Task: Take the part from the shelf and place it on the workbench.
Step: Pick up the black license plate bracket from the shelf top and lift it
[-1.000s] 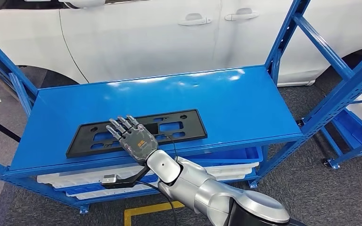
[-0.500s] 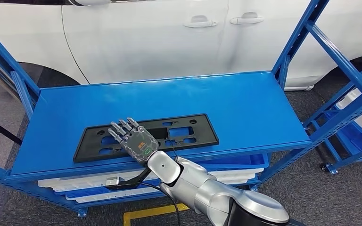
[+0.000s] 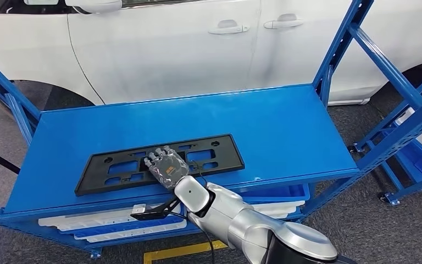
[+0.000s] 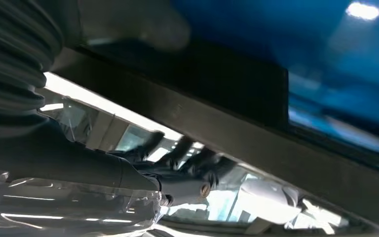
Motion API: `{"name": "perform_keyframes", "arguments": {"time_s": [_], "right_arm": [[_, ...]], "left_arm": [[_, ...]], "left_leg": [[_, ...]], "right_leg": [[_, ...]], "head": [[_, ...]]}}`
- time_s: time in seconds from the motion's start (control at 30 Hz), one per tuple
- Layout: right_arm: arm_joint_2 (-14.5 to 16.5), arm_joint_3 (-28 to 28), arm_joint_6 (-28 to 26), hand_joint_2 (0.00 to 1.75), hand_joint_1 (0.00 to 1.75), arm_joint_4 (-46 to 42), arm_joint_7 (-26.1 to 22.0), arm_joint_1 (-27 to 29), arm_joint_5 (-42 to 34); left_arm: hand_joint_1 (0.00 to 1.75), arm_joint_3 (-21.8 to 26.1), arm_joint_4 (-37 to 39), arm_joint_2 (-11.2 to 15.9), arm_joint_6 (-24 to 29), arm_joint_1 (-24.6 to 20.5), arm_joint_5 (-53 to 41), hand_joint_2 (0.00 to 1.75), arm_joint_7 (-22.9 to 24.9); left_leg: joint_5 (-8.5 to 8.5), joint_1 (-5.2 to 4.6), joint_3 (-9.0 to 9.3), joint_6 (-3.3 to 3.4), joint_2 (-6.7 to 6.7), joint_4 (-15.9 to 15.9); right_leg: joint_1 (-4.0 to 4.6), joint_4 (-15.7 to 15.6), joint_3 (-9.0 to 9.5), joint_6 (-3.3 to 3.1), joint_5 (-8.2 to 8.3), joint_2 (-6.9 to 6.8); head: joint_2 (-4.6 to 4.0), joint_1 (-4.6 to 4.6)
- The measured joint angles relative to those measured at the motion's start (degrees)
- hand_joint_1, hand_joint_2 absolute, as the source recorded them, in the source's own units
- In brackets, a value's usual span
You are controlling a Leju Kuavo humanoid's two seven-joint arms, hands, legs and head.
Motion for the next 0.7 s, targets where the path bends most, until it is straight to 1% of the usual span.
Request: {"name": "perform_keyframes", "arguments": {"time_s": [0.03,0.07,0.1,0.13,0.17,0.2,0.23,0.27,0.33,0.37,0.4,0.43,0.47,0.5,0.53,0.57,0.6,0.63,0.67,0.7], "right_arm": [[0.0,0.0,0.1,1.75,1.75,0.2,0.0,0.1,0.0],[0.0,0.0,0.1,1.75,1.75,0.3,0.0,0.1,0.0],[0.0,0.0,0.1,1.75,1.75,0.4,0.0,0.1,0.0],[0.0,0.0,0.1,1.75,1.75,0.4,0.0,0.1,0.0],[0.0,0.0,0.2,1.75,1.75,0.4,0.0,0.0,-0.1],[0.0,0.0,0.2,1.75,1.75,0.4,0.0,0.0,-0.1],[0.0,0.0,0.2,1.75,1.75,0.4,0.0,-0.1,-0.1],[0.0,0.0,0.2,1.75,1.75,0.4,0.0,-0.1,-0.1],[0.0,0.0,0.2,1.75,1.75,0.4,0.0,-0.2,-0.1],[0.0,0.0,0.2,1.75,1.75,0.4,0.0,-0.3,-0.2],[0.0,0.0,0.2,1.75,1.75,0.4,0.0,-0.3,-0.2],[0.0,0.0,0.2,1.75,1.75,0.4,-0.1,-0.4,-0.2],[0.0,0.0,0.2,1.75,1.75,0.4,-0.1,-0.3,-0.2],[-0.1,0.0,0.2,1.75,1.75,0.5,-0.1,-0.3,-0.2],[-0.1,0.0,0.1,1.75,1.75,0.5,-0.2,-0.3,-0.3],[-0.1,0.0,0.1,1.75,1.75,0.6,-0.2,-0.3,-0.4],[-0.1,-0.1,0.1,1.75,1.75,0.6,-0.3,-0.3,-0.6],[-0.1,-0.3,0.0,1.75,1.75,0.6,-0.5,-0.3,-0.8],[-0.1,-0.5,-0.1,1.75,1.75,0.6,-0.7,-0.4,-1.1],[-0.1,-0.8,-0.1,1.75,1.75,0.6,-0.9,-0.5,-1.4]], "left_arm": [[0.00,0.0,0.0,0.0,-0.1,0.1,0.0,0.00,0.0],[0.00,0.0,0.0,0.1,-0.3,0.1,0.1,0.00,-0.2],[0.00,0.0,0.0,0.1,-0.6,0.1,0.1,0.00,-0.4],[0.00,0.0,0.0,0.2,-1.0,0.1,0.2,0.00,-0.8],[0.00,0.0,0.0,0.2,-1.4,0.1,0.3,0.00,-1.3],[0.00,0.0,0.0,0.2,-1.8,0.0,0.3,0.00,-1.8],[0.00,0.0,0.0,0.2,-2.1,0.0,0.3,0.00,-2.3],[0.00,0.0,0.0,0.2,-2.4,0.0,0.4,0.00,-2.7],[0.00,0.1,0.0,0.2,-2.8,0.1,0.5,0.00,-3.2],[0.00,0.1,0.0,0.2,-3.0,0.1,0.5,0.44,-3.4],[0.00,0.1,0.0,0.2,-3.0,0.0,0.5,0.87,-3.5],[0.00,0.1,0.0,0.2,-3.1,0.0,0.5,1.31,-3.7],[0.00,0.1,0.0,0.3,-3.2,0.0,0.5,1.75,-4.1],[0.00,0.1,0.0,0.3,-3.3,0.0,0.4,1.75,-4.6],[0.00,0.1,0.0,0.3,-3.5,0.1,0.2,1.75,-5.3],[0.00,0.1,0.0,0.3,-3.7,0.1,0.1,1.75,-5.9],[0.00,0.1,0.0,0.3,-4.1,0.1,-0.2,1.75,-6.4],[0.00,0.1,0.0,0.3,-4.4,0.0,-0.4,1.75,-6.7],[0.00,0.1,0.0,0.3,-4.6,0.0,-0.5,1.75,-6.8],[0.00,0.1,0.0,0.2,-4.8,0.0,-0.7,1.75,-6.7]], "left_leg": [[0.08,0.05,-1.06,-0.16,0.00,1.6],[1.30,0.11,-1.04,-0.28,0.02,0.9],[3.42,0.18,0.13,-0.35,0.05,-2.0],[5.46,0.27,1.86,-0.36,0.10,-6.0],[6.86,0.21,3.48,-0.21,0.10,-9.5],[7.59,0.15,4.55,0.13,0.06,-11.9],[7.59,0.07,4.97,0.54,-0.01,-12.9],[7.49,-0.07,4.98,1.02,-0.11,-12.9],[7.63,0.04,4.95,1.84,-0.12,-13.0],[7.71,0.10,4.98,2.24,-0.09,-13.1],[7.79,0.18,5.01,2.57,-0.05,-13.2],[7.80,0.18,5.01,2.78,-0.03,-13.3],[7.79,0.16,4.99,2.92,-0.01,-13.3],[7.78,0.13,4.98,2.96,-0.01,-13.2],[7.76,0.11,4.99,2.97,-0.04,-13.2],[7.75,0.09,5.04,2.95,-0.10,-13.2],[7.72,0.06,5.14,2.92,-0.17,-13.2],[7.68,0.04,5.25,2.86,-0.26,-13.2],[7.61,-0.04,5.29,2.73,-0.32,-13.2],[7.58,-0.12,5.29,2.53,-0.36,-13.2]], "right_leg": [[0.02,0.1,0.02,-0.01,-0.13,0.01],[0.00,0.3,0.08,0.06,-0.30,0.06],[-0.06,0.5,0.18,0.21,-0.55,0.12],[-0.10,0.9,0.24,0.44,-0.85,0.16],[-0.02,1.3,0.18,0.73,-1.16,0.21],[0.09,1.7,0.06,1.01,-1.38,0.26],[0.22,1.9,-0.09,1.24,-1.49,0.29],[0.32,2.0,-0.19,1.45,-1.49,0.33],[0.21,2.2,-0.26,1.95,-1.75,0.33],[0.13,3.2,-0.68,2.27,-2.51,0.29],[0.02,5.3,-1.63,2.59,-3.83,0.24],[-0.11,8.6,-3.20,2.85,-5.60,0.19],[-0.20,12.7,-5.19,3.03,-7.44,0.16],[-0.28,16.4,-7.08,3.14,-8.77,0.16],[-0.32,18.7,-8.35,3.17,-9.13,0.15],[-0.33,18.6,-8.52,3.09,-8.29,0.15],[-0.30,16.2,-7.46,2.87,-6.45,0.15],[-0.19,11.9,-5.47,2.47,-4.07,0.16],[-0.01,7.5,-3.44,2.03,-2.31,0.15],[0.19,4.2,-1.92,1.66,-1.14,0.13]], "head": [[0.00,0.00],[0.00,0.01],[0.00,0.01],[0.00,0.01],[0.00,0.01],[0.00,0.00],[0.00,0.01],[0.00,0.01],[0.00,0.02],[0.00,0.02],[0.00,0.02],[0.00,0.02],[0.00,0.02],[0.00,0.02],[0.00,0.02],[0.00,0.02],[0.00,0.02],[0.00,0.02],[0.00,0.02],[0.00,0.02]]}}
